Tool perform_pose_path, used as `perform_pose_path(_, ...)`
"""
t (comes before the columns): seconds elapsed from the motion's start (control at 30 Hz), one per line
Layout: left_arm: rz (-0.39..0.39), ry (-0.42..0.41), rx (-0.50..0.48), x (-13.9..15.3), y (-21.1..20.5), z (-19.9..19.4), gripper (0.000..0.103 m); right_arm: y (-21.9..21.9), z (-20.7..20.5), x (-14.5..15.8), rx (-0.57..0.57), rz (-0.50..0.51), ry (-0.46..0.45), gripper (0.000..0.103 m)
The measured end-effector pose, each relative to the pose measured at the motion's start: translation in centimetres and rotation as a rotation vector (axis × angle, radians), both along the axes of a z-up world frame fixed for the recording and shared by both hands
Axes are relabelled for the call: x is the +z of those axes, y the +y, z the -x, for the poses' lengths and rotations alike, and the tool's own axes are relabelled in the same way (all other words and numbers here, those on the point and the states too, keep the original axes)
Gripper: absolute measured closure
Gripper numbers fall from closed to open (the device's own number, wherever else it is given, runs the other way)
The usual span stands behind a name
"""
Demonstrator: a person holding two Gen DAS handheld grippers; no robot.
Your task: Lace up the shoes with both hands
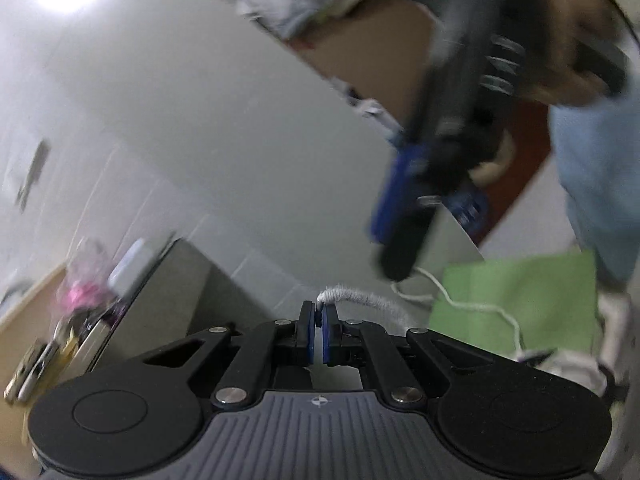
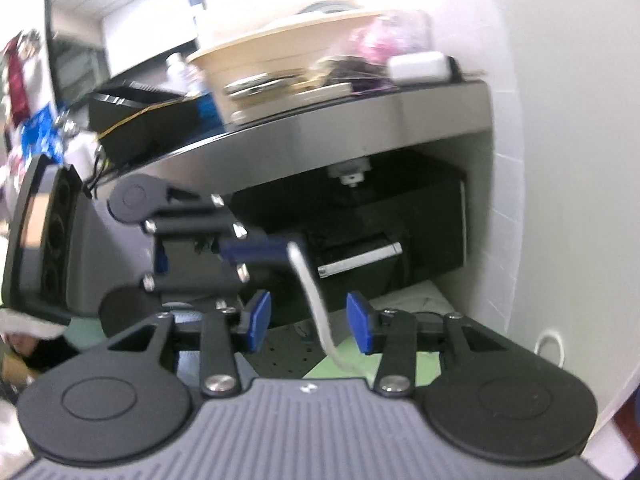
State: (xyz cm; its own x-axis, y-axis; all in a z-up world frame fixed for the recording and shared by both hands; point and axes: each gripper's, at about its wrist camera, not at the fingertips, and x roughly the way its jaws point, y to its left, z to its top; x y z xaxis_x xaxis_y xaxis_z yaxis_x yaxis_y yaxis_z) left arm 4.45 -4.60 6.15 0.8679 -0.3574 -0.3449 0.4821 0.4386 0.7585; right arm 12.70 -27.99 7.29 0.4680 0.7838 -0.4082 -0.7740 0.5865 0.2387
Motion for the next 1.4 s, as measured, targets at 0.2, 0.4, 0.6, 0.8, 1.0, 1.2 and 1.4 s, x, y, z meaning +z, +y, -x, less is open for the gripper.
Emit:
perform_pose_path(0.2, -0.024, 0.025, -0.011, -0.8, 0.1, 0.6, 0.098, 2.4, -1.5, -2.6, 0.021, 0.030, 0.077, 0.096)
perform_pose_path(0.4, 0.203, 0.229, 0.119, 0.1, 1.7, -1.2, 0.093, 2.5, -1.2, -3.3, -0.033, -0.013, 0.099, 0.097)
perform_pose_path(0.6, 0.842, 0.691, 0.228, 1.2, 6.5, -4.8, 0.079, 2.7, -0.1, -3.7, -0.188, 0.122, -0.004, 0.097)
perform_pose_path(0.8, 1.373, 1.041, 0.339, -2.5, 9.8, -7.3, 0.073, 5.0, 1.1, -4.8, -0.198, 0.250, -0.097, 0.097)
perform_pose_path(1.0, 1.621, 1.200, 0.448, -5.9, 10.5, -8.0, 0.073, 6.5, 1.7, -5.4, -0.194, 0.287, -0.124, 0.097)
perform_pose_path(1.2, 1.620, 1.091, 0.497, -5.7, 9.9, -8.2, 0.097, 7.0, 2.4, -5.6, -0.180, 0.287, -0.124, 0.097)
perform_pose_path(1.4, 1.265, 0.844, 0.418, -3.0, 7.1, -6.5, 0.099, 6.7, 2.6, -6.0, -0.182, 0.260, -0.082, 0.097)
